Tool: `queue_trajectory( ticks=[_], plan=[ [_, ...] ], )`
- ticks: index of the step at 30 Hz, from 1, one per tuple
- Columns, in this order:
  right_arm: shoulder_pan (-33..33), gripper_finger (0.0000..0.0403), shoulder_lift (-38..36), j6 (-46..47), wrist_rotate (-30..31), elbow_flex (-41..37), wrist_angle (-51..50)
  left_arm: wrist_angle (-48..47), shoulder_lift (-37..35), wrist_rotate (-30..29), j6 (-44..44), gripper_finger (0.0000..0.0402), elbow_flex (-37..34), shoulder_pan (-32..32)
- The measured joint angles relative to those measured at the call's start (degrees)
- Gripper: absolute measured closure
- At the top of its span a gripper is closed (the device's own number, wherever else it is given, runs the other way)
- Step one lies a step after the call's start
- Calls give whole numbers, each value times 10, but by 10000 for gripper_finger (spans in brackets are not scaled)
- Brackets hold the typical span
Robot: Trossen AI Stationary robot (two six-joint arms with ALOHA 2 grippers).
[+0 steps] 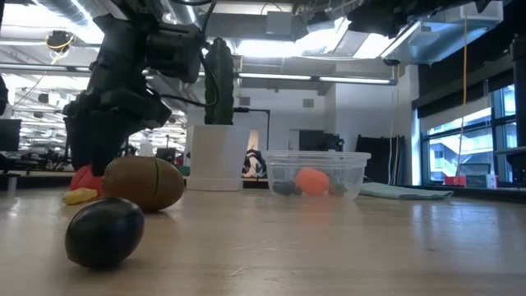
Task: Pick and placing Produce into tupperware
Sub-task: Put the tomato into the transparent bin
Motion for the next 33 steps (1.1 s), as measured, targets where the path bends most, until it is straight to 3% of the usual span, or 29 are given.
queue_trajectory(
  ticks=[24, 33],
  plan=[
    [0, 164, 0, 0, 0, 0, 9, 44, 0, -26, -1, 85, -1, -2],
    [0, 164, 0, -1, 0, 0, 8, 72, 0, -4, -59, 85, -54, -13]
  ],
)
